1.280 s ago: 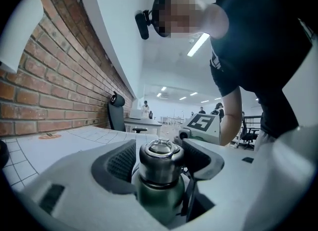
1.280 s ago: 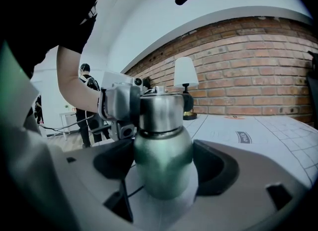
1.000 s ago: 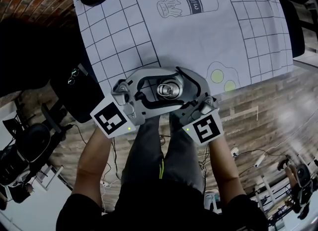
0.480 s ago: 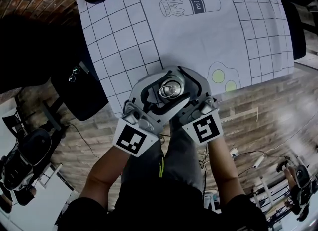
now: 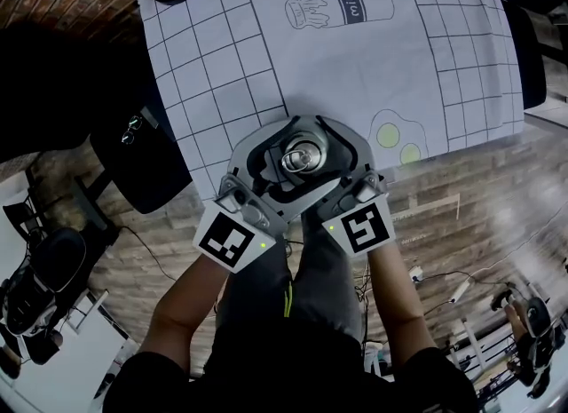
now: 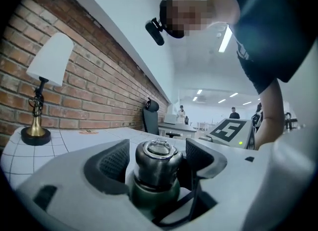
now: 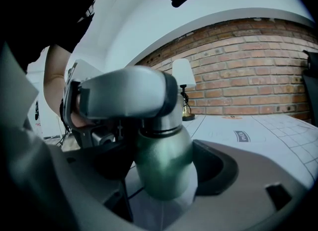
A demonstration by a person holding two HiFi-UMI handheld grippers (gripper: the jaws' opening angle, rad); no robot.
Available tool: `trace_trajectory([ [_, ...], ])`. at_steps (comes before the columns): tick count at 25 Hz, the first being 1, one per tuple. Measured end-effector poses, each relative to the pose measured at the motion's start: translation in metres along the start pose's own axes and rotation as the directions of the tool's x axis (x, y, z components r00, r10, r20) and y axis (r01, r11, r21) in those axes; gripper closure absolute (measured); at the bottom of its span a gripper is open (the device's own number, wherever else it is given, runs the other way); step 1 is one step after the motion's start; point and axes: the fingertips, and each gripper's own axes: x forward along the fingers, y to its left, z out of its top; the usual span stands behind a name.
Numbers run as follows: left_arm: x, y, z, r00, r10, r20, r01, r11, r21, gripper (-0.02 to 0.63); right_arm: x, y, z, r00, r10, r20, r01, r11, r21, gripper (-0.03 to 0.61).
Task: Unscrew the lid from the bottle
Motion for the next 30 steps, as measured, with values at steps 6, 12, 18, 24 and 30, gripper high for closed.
trace_trajectory([
  [6, -0.009, -0.005, 0.0, 0.966, -0.258, -0.022, 0.258, 0.966, 0.001, 0.263, 0.001, 0.001, 0.0, 1.0, 0.004, -0.004, -0.004, 1.0, 0.0, 0.23],
  [12, -0.007, -0.013, 0.006, 0.874, -0.483, -0.062, 0.487, 0.867, 0.107, 0.264, 0.001, 0.0, 0.0, 1.0, 0.0, 0.0, 0.0, 1.0, 0.002, 0.23],
  [18, -0.001, -0.024, 0.006, 0.8, -0.594, -0.083, 0.6, 0.791, 0.117, 0.308, 0.001, 0.0, 0.0, 1.0, -0.001, -0.002, 0.001, 1.0, 0.004, 0.23],
  [24, -0.001, -0.021, 0.007, 0.814, -0.575, -0.089, 0.581, 0.805, 0.115, 0.336, 0.0, 0.0, 0.0, 1.0, -0.007, 0.0, 0.007, 1.0, 0.009, 0.23],
  [30, 0.003, -0.013, 0.006, 0.934, -0.356, -0.039, 0.358, 0.929, 0.091, 0.34, 0.0, 0.0, 0.0, 1.0, -0.009, 0.004, 0.009, 1.0, 0.013, 0.23],
])
